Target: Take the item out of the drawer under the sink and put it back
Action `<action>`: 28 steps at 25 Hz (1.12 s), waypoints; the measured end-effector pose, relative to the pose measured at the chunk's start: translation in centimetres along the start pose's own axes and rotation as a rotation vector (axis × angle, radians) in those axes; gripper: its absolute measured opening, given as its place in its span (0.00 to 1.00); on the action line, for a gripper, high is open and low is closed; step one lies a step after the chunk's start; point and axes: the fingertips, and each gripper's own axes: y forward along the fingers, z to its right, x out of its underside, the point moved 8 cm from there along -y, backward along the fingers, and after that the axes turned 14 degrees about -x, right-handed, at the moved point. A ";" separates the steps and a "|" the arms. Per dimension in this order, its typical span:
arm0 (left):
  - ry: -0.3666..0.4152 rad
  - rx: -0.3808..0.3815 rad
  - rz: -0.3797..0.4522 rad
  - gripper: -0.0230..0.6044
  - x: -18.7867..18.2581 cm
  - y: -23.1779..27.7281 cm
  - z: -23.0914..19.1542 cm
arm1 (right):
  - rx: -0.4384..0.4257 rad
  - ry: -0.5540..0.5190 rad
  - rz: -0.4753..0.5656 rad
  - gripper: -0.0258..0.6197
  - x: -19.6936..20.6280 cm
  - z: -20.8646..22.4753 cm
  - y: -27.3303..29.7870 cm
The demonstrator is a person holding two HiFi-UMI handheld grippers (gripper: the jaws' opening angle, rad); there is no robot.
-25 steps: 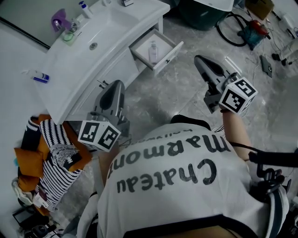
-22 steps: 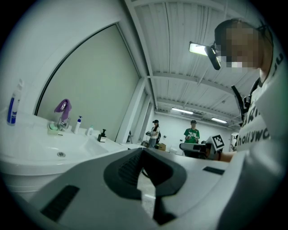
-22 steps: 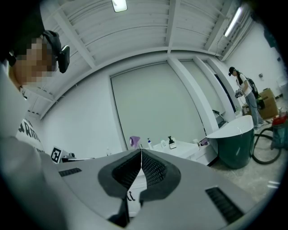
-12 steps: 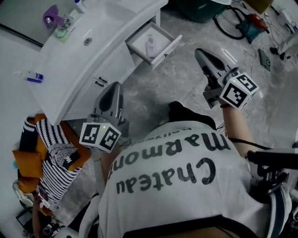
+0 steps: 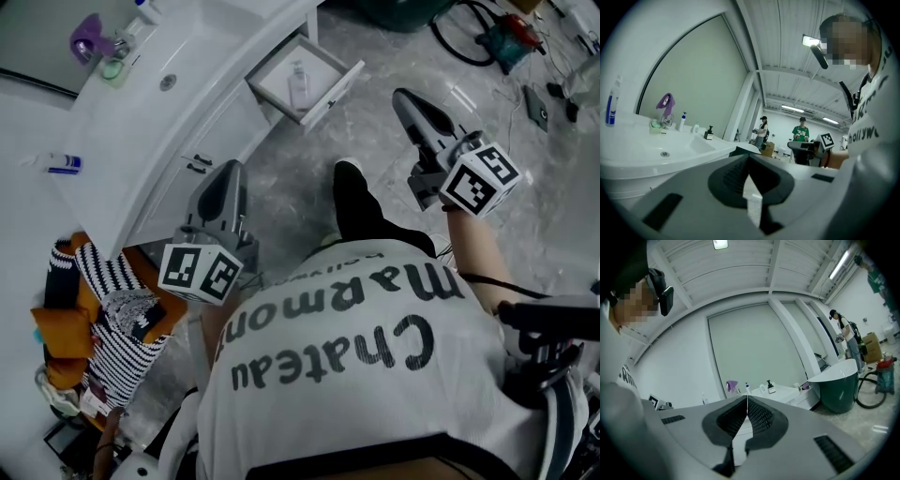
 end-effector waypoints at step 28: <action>-0.065 -0.049 -0.032 0.06 -3.1 13.9 -0.2 | -0.049 0.085 -0.021 0.06 -2.5 13.3 6.9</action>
